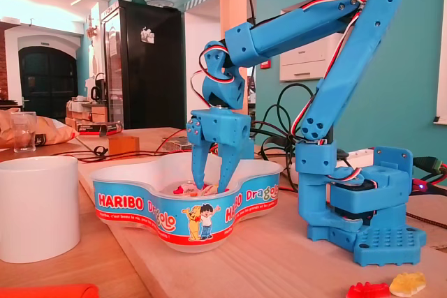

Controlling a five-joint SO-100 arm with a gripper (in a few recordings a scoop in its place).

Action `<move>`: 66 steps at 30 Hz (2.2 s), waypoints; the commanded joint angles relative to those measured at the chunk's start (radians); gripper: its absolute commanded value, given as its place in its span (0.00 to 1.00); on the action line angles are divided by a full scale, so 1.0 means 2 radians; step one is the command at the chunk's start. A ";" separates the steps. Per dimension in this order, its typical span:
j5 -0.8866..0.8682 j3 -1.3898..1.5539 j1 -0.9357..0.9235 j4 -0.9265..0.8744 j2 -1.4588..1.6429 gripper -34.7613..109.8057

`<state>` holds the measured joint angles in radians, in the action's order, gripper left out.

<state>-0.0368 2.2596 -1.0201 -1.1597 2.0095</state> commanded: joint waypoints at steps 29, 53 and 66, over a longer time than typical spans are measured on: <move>-0.006 0.014 -0.030 0.041 0.025 0.36; 0.000 0.018 -0.029 0.018 0.021 0.36; -0.005 0.051 -0.031 0.061 0.023 0.36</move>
<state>-0.0353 2.3531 -1.0677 -1.0477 2.0279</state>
